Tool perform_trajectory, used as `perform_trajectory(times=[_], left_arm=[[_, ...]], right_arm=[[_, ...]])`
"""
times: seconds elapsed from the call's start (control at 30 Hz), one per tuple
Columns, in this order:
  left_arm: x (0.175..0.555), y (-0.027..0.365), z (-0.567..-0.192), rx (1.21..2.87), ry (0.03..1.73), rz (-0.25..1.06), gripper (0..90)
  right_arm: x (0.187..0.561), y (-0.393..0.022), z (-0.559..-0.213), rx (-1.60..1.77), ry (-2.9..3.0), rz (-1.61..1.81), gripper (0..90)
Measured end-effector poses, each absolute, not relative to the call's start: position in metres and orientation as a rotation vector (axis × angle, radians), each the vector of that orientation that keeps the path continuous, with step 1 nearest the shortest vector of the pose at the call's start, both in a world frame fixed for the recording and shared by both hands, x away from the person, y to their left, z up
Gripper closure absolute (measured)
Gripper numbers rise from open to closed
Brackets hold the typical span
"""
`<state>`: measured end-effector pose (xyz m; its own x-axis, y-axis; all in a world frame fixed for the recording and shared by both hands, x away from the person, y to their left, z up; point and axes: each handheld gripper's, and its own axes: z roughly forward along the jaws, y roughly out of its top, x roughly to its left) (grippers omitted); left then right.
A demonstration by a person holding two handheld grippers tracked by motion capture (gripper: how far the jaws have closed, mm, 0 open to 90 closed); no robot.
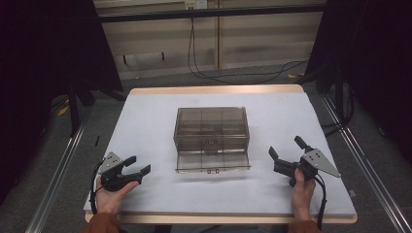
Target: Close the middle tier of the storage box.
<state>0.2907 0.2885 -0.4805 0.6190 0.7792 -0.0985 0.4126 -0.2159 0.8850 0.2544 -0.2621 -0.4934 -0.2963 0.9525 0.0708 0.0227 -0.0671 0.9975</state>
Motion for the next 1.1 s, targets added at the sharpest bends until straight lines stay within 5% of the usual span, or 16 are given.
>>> perform_trajectory(times=[0.23, 0.47, 1.1], left_arm=[[0.284, 0.279, -0.476, 1.84, 0.892, 0.493, 38.2], [0.278, 0.262, -0.472, 1.869, 0.77, 0.425, 59.2], [0.259, 0.239, -0.46, 1.886, 0.604, 0.265, 85.0]], right_arm=[[0.254, -0.262, -0.493, 1.111, 1.404, 1.477, 0.0], [0.254, -0.262, -0.493, 1.107, 1.406, 1.471, 0.0], [0.254, -0.262, -0.493, 1.104, 1.407, 1.471, 0.0]])
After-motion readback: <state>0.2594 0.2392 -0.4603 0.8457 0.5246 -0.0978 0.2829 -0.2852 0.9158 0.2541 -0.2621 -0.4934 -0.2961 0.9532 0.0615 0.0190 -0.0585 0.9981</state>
